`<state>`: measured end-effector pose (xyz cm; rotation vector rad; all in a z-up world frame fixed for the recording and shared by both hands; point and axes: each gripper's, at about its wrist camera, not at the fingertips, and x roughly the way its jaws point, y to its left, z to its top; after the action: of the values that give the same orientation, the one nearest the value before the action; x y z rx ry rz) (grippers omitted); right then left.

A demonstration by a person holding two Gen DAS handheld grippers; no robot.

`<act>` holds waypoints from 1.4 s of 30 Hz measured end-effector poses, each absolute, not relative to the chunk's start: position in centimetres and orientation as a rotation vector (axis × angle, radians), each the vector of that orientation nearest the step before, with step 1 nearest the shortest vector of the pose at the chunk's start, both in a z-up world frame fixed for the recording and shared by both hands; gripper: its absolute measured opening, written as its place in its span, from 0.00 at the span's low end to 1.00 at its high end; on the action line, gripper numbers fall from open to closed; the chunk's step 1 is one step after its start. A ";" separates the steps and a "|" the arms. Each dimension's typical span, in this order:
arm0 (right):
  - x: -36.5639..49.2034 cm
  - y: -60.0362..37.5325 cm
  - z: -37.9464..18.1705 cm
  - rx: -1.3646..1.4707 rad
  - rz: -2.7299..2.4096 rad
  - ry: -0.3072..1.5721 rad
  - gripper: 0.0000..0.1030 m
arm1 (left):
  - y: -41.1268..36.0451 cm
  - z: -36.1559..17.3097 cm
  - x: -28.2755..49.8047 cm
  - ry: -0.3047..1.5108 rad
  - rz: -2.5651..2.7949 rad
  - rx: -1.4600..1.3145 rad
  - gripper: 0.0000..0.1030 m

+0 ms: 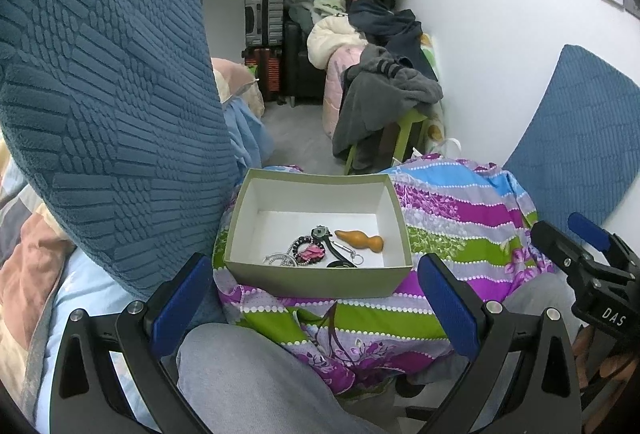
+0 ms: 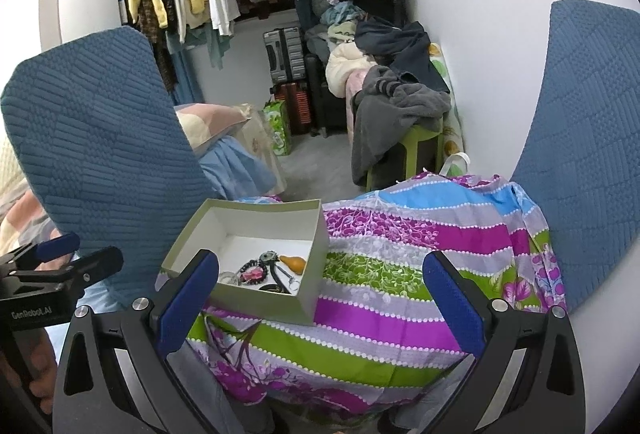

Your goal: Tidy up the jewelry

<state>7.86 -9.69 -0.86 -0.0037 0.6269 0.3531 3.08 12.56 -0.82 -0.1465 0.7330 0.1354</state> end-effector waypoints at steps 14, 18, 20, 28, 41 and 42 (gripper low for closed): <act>7.9 -10.1 -0.9 0.000 0.338 0.633 1.00 | 12.5 -0.9 3.3 0.739 0.135 -0.118 0.99; 7.9 -10.2 -1.0 -0.007 0.334 0.638 1.00 | 12.4 -0.9 3.4 0.741 0.135 -0.115 0.99; 7.9 -10.3 -1.0 -0.013 0.325 0.639 1.00 | 12.4 -0.9 3.4 0.742 0.138 -0.115 0.99; 8.0 -10.7 -0.7 -0.023 0.303 0.631 1.00 | 12.4 -0.9 3.9 0.745 0.128 -0.108 0.99; 8.0 -10.9 -0.6 -0.021 0.295 0.625 1.00 | 12.5 -1.1 4.0 0.748 0.117 -0.098 0.99; 8.0 -10.8 -0.6 -0.023 0.294 0.626 1.00 | 12.5 -1.1 4.0 0.749 0.119 -0.098 0.99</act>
<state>7.98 -10.81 -0.62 -0.0231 0.6264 0.2941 4.00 12.49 -1.07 -0.0977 0.7489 0.1189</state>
